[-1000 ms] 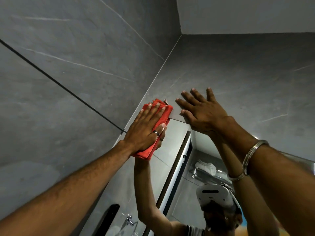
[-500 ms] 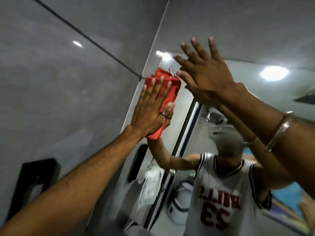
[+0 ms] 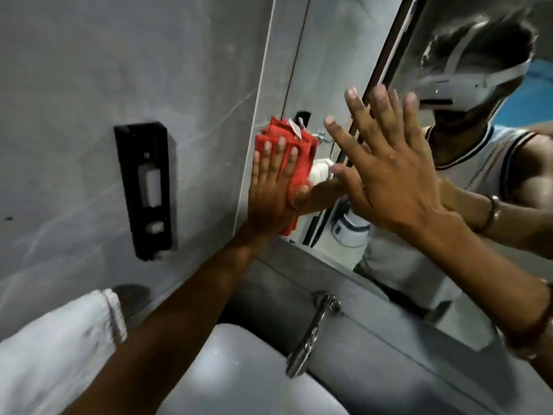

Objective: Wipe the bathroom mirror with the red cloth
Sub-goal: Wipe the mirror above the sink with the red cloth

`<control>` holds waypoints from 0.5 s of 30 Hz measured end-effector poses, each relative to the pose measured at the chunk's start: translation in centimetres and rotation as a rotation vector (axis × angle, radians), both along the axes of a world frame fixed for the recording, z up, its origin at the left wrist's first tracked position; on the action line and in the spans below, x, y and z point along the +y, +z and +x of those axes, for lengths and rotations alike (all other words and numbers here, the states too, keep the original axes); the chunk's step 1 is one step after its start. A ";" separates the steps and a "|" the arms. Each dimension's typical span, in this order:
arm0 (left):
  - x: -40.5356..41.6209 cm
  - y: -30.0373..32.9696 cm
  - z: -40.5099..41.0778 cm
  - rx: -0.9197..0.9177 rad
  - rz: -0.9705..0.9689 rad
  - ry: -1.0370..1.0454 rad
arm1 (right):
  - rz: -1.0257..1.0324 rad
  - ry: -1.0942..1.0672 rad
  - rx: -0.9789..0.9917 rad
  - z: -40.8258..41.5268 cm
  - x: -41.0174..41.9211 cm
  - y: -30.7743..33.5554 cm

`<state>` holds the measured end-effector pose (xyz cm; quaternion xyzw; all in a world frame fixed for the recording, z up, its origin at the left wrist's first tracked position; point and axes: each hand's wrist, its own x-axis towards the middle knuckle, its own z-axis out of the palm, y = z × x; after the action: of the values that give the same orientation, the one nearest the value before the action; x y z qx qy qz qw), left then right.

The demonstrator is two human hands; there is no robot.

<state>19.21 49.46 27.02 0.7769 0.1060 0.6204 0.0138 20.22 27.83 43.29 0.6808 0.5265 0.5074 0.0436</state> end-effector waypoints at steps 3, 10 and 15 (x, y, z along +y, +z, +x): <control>-0.5 -4.4 -0.5 0.021 -0.050 -0.030 | -0.005 0.046 0.112 0.0 -1.5 -4.7; -1.4 -5.7 -0.1 -0.014 -0.101 -0.079 | -0.023 -0.012 0.190 1.5 -6.2 -9.8; -5.8 -5.8 0.6 -0.032 -0.118 -0.125 | 0.006 -0.039 0.122 2.3 -9.4 -9.1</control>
<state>19.86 43.70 21.26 0.7700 0.0936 0.6232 0.1001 22.55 18.39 34.24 0.7209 0.5131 0.4655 0.0191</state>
